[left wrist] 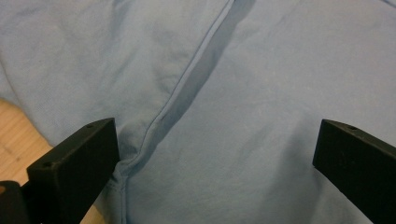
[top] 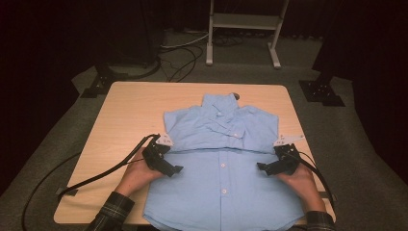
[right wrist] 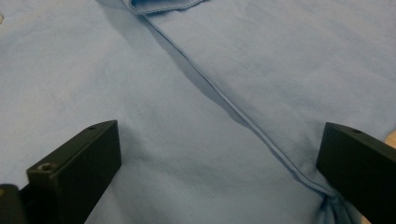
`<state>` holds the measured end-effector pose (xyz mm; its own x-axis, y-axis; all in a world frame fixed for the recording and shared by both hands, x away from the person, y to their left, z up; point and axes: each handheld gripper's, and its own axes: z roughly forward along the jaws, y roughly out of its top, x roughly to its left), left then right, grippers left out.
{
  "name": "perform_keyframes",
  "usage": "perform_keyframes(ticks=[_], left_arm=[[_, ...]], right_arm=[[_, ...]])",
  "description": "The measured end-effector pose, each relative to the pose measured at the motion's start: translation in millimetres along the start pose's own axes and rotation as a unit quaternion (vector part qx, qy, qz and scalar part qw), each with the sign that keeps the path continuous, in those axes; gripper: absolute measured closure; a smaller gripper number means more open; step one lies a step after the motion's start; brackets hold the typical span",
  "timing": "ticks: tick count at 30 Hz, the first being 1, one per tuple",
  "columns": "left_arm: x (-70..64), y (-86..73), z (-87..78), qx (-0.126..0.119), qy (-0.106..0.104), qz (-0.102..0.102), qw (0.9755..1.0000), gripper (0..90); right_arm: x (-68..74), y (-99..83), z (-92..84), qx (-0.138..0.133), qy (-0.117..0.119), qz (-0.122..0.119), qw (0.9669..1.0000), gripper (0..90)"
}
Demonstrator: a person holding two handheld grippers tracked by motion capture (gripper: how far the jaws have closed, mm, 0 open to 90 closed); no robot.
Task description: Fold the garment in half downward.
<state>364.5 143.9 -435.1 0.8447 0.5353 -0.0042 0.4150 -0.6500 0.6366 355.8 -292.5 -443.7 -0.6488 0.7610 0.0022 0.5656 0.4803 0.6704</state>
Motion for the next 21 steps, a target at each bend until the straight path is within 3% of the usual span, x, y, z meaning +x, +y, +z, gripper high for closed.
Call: perform_keyframes(ticks=[1,7,10,15,21], left_arm=[[-2.5,-2.2,-1.5,0.006,0.008,0.008,0.9999,0.0],[0.5,-8.7,-7.3,0.000,0.003,-0.004,1.0000,0.0],[-0.4,-11.6,-10.2,0.011,0.014,0.000,0.9998,0.0],[1.7,-18.8,-16.2,0.004,0.010,-0.011,0.9999,0.0],[-1.7,-24.2,-21.1,0.013,0.020,-0.008,0.9997,0.0]], right_arm=[[2.8,1.1,1.3,-0.002,0.002,-0.001,1.0000,0.0],[7.8,4.3,3.8,0.000,0.005,-0.005,1.0000,0.0],[13.4,7.8,6.9,0.000,0.007,-0.010,0.9999,0.0],[19.8,10.4,9.5,-0.001,0.010,-0.012,0.9999,0.0],[29.1,13.2,11.6,0.002,0.013,-0.017,0.9998,0.0]])
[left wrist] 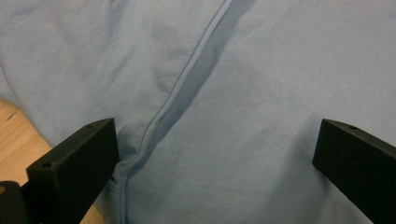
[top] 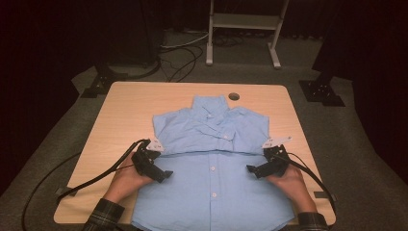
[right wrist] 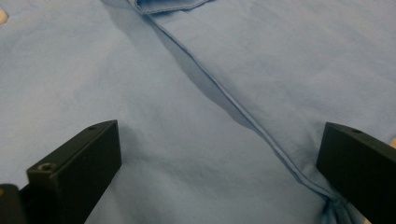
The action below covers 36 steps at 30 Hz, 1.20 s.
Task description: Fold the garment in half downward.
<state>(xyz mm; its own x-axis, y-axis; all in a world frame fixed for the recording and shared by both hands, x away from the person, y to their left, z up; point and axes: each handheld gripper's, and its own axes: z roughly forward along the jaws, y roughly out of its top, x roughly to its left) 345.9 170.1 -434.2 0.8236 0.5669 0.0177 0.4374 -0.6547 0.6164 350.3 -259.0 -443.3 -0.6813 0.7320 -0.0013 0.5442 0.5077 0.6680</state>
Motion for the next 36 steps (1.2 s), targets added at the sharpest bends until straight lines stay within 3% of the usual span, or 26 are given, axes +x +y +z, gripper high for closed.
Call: perform_keyframes(ticks=[36], left_arm=[[-22.8,-23.0,-19.5,0.009,0.003,-0.004,0.9999,0.0]], right_arm=[[33.9,-14.2,-12.4,0.000,0.016,-0.019,0.9997,0.0]])
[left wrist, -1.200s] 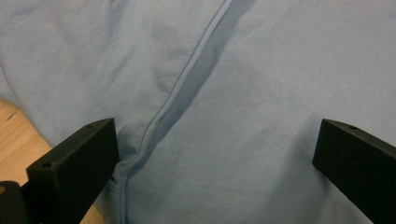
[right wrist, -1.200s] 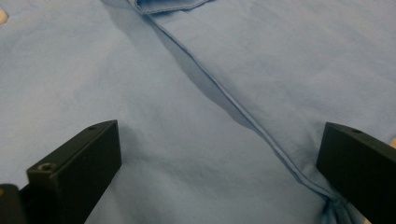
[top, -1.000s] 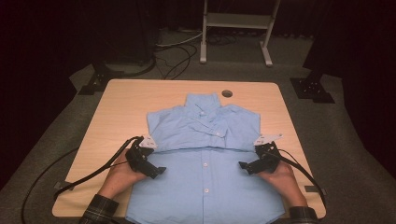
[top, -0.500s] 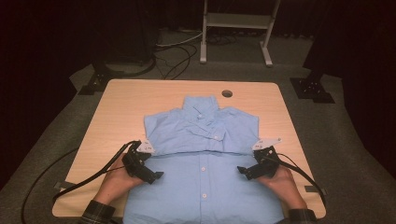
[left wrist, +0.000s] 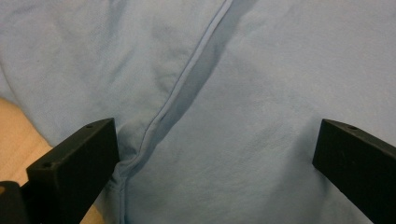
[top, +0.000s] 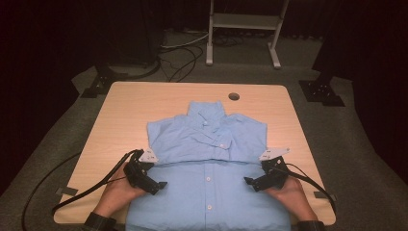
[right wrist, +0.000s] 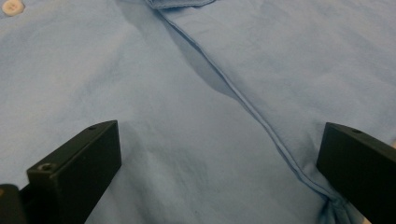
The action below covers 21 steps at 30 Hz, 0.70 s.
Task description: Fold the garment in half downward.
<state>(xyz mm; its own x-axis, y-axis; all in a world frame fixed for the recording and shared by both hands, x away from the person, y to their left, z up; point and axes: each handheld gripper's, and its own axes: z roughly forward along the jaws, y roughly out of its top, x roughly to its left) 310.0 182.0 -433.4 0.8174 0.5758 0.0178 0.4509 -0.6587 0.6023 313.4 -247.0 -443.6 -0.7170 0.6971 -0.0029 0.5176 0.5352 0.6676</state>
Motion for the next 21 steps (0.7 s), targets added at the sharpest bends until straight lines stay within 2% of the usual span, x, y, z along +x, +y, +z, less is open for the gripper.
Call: perform_keyframes(ticks=[21], left_arm=[[-17.6,-15.9,-11.1,-0.006,0.005,-0.007,0.9999,0.0]], right_arm=[[18.7,-9.3,-7.5,-0.003,0.010,-0.009,0.9999,0.0]])
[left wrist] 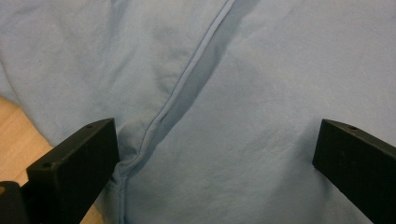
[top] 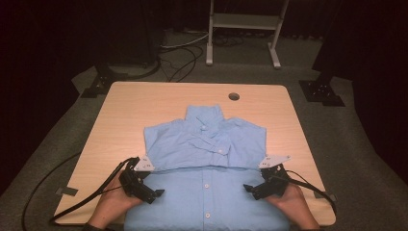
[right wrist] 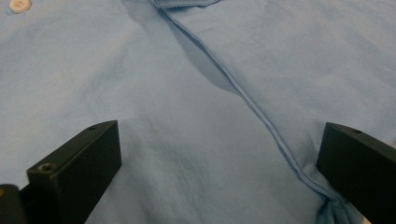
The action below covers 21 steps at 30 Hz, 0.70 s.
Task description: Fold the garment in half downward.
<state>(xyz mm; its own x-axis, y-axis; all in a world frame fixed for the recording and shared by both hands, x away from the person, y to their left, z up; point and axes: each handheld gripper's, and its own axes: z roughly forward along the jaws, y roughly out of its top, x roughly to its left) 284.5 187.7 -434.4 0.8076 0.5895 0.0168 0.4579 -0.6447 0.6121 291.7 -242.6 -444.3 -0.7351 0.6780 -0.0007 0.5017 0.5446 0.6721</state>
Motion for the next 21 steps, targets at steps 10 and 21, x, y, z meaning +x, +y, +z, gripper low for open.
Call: perform_keyframes(ticks=[10,21], left_arm=[[-7.9,-7.2,-4.7,-0.006,0.002,-0.003,1.0000,0.0],[-14.8,-12.4,-8.4,-0.008,0.001,-0.002,1.0000,0.0]], right_arm=[[8.1,-4.4,-3.8,-0.001,0.003,-0.002,1.0000,0.0],[17.7,-10.9,-9.6,0.000,0.005,-0.004,1.0000,0.0]])
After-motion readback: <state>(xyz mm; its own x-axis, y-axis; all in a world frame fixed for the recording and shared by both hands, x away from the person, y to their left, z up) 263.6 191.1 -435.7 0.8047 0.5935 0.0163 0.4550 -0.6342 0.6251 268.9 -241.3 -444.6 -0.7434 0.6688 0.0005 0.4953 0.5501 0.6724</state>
